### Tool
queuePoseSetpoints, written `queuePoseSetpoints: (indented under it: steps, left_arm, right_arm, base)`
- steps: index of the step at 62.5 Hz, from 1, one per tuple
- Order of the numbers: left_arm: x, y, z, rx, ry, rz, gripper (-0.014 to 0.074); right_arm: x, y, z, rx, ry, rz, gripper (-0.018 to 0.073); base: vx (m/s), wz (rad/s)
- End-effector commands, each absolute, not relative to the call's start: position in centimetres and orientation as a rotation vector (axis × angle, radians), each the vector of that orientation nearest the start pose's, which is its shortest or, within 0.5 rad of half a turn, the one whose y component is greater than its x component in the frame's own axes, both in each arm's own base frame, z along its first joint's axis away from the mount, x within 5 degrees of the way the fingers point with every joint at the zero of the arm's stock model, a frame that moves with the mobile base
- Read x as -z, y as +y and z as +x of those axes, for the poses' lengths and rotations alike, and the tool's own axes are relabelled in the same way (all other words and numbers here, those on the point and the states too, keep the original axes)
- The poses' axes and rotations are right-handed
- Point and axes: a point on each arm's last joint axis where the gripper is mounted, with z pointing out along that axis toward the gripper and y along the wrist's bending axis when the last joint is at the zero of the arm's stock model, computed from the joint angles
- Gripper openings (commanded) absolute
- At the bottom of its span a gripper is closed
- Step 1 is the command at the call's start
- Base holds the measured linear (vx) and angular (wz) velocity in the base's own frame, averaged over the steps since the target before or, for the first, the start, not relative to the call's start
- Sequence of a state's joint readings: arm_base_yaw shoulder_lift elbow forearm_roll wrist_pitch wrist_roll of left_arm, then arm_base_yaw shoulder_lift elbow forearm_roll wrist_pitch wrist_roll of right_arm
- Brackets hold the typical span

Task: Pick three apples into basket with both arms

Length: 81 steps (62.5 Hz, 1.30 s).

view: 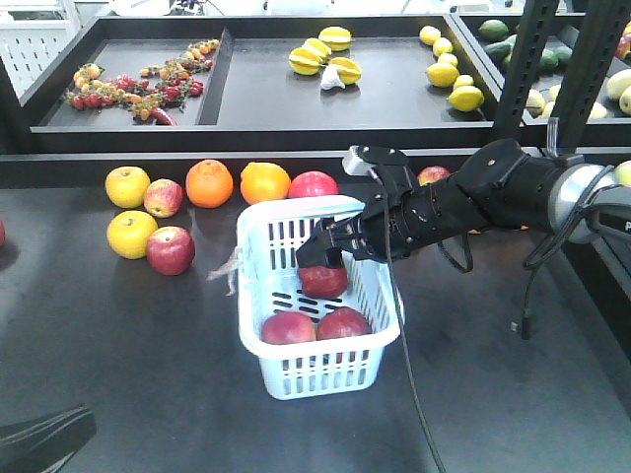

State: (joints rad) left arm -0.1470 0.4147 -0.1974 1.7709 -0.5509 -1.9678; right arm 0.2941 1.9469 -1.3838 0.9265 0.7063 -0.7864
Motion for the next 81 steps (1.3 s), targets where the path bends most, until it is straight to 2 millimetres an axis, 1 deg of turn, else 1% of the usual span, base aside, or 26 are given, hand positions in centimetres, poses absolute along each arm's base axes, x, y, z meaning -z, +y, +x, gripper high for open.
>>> queuePoseSetpoints:
  steps: [1,6,13,18,19,20,23,26,27,29,31,35,40,47,49,53,58,59,60,61,62,63,64,68,74,81]
  left_arm:
    - [-25.2,-5.8,7.9,0.723,1.778,0.342,-0.0008]
    - [-25.2,-5.8,7.9,0.723,1.778,0.342,-0.0008]
    - [-25.2,-5.8,7.9,0.723,1.778,0.342,-0.0008]
    - [-25.2,-5.8,7.9,0.723,1.778,0.342,-0.0008]
    - [-25.2,-5.8,7.9,0.723,1.778,0.342,-0.0008]
    - [-25.2,-5.8,7.9,0.723,1.778,0.342,-0.0008]
    - [-25.2,-5.8,7.9,0.723,1.778,0.342,-0.0008]
    - [-25.2,-5.8,7.9,0.723,1.778,0.342,-0.0008]
    - [-25.2,-5.8,7.9,0.723,1.778,0.342,-0.0008]
    - [-25.2,-5.8,7.9,0.723,1.778,0.342,-0.0008]
    - [-25.2,-5.8,7.9,0.723,1.778,0.342,-0.0008]
    - [-25.2,-5.8,7.9,0.723,1.778,0.342,-0.0008]
    - [-25.2,-5.8,7.9,0.723,1.778,0.342,-0.0008]
    - [-25.2,-5.8,7.9,0.720,1.778,0.339,-0.0008]
    - [-25.2,-5.8,7.9,0.718,1.777,0.337,-0.0008]
    - [-25.2,-5.8,7.9,0.716,1.777,0.335,-0.0008]
    - [-25.2,-5.8,7.9,0.713,1.777,0.333,-0.0008]
    - [-25.2,-5.7,7.9,0.712,1.777,0.332,-0.0008]
    - [-25.2,-5.7,8.0,0.711,1.777,0.331,-0.0008]
    - [-25.2,-5.7,8.0,0.710,1.776,0.330,-0.0008]
    - [-25.2,-5.7,8.0,0.709,1.776,0.328,-0.0008]
    - [-25.2,-5.7,8.0,0.706,1.776,0.326,-0.0008]
    - [-25.2,-5.7,8.0,0.704,1.776,0.324,-0.0008]
    - [-25.2,-5.6,8.1,0.697,1.775,0.317,-0.0008]
    - [-25.2,-5.5,8.2,0.680,1.773,0.301,-0.0008]
    - [-25.3,-5.3,8.3,0.657,1.770,0.278,-0.0008]
  right_arm:
    - [-24.6,16.6,38.7,-0.821,2.332,-0.554,0.0688]
    - [-24.6,16.6,38.6,-0.826,2.334,-0.558,0.0657]
    - [-25.0,16.7,38.1,-0.862,2.345,-0.595,0.0548]
    - [-25.6,16.7,37.4,-0.877,2.350,-0.648,0.0414]
    - [-25.8,16.7,37.3,-0.879,2.351,-0.661,0.0373]
    - [-25.9,16.7,37.1,-0.881,2.351,-0.670,0.0359]
    - [-26.3,16.6,36.8,-0.881,2.351,-0.696,0.0253]
    - [-27.1,16.5,36.3,-0.874,2.342,-0.723,0.0124]
    - [-27.3,16.5,36.2,-0.872,2.340,-0.733,0.0107]
    - [-27.8,16.4,35.8,-0.872,2.334,-0.757,0.0012]
    - [-28.4,16.3,35.4,-0.877,2.328,-0.777,-0.0016]
    - [-29.7,16.2,34.2,-0.899,2.318,-0.841,-0.0011]
    - [-32.0,15.8,32.1,-0.908,2.289,-0.935,-0.0006]
    - [-35.6,14.6,29.1,-0.815,2.218,-1.036,-0.0004]
    - [-36.5,14.2,28.4,-0.776,2.202,-1.045,-0.0004]
    - [-38.4,13.4,26.2,-0.716,2.135,-1.025,-0.0004]
    - [-39.7,12.2,23.2,-0.654,2.047,-0.983,-0.0004]
    - [-39.5,12.0,22.7,-0.645,2.045,-0.975,-0.0004]
    - [-39.9,11.7,21.8,-0.631,2.021,-0.963,-0.0004]
    - [-39.5,11.5,21.3,-0.621,2.022,-0.953,-0.0004]
    - [-39.7,11.1,20.6,-0.601,1.996,-0.932,-0.0004]
    - [-39.3,10.9,20.1,-0.593,1.996,-0.919,-0.0004]
    - [-39.5,10.5,19.3,-0.573,1.968,-0.895,-0.0004]
    - [-38.6,9.4,17.1,-0.511,1.921,-0.825,-0.0004]
    - [-36.2,7.4,13.8,-0.420,1.856,-0.675,-0.0004]
    - [-32.8,5.5,11.0,-0.351,1.802,-0.515,-0.0004]
  base:
    - [0.00,0.00]
    - [0.00,0.00]
    - [0.00,0.00]
    - [0.00,0.00]
    - [0.00,0.00]
    - [0.00,0.00]
    - [0.00,0.00]
    - [0.00,0.00]
    - [0.00,0.00]
    - [0.00,0.00]
    - [0.00,0.00]
    - [0.00,0.00]
    - [0.00,0.00]
    - [0.00,0.00]
    - [0.00,0.00]
    - [0.00,0.00]
    - [0.00,0.00]
    - [0.00,0.00]
    - [0.00,0.00]
    - [0.00,0.00]
    - [0.00,0.00]
    - [0.00,0.00]
    - [0.00,0.00]
    - [0.00,0.00]
    - [0.00,0.00]
    - [0.00,0.00]
